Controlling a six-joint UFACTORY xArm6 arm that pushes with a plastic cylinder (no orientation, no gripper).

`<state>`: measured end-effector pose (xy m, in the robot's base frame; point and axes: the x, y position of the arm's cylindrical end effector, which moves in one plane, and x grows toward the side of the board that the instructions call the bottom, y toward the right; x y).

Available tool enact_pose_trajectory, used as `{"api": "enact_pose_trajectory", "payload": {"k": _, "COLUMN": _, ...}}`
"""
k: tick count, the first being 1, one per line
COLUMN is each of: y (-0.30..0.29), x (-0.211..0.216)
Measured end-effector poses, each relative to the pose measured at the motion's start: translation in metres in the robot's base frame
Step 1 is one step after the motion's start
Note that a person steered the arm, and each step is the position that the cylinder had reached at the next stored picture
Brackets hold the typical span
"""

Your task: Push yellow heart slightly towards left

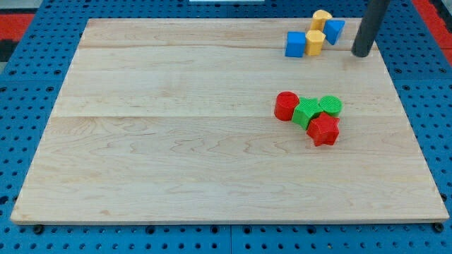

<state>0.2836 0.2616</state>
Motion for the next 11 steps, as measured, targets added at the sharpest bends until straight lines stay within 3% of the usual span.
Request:
{"api": "enact_pose_trajectory", "payload": {"k": 3, "y": -0.015, "x": -0.078}}
{"api": "enact_pose_trajectory", "payload": {"k": 5, "y": -0.127, "x": -0.083}}
{"api": "enact_pose_trajectory", "payload": {"k": 6, "y": -0.127, "x": -0.083}}
{"api": "enact_pose_trajectory", "payload": {"k": 7, "y": -0.117, "x": -0.076}}
{"api": "enact_pose_trajectory", "payload": {"k": 9, "y": -0.040, "x": -0.081}}
{"api": "enact_pose_trajectory", "payload": {"k": 11, "y": 0.005, "x": -0.043}}
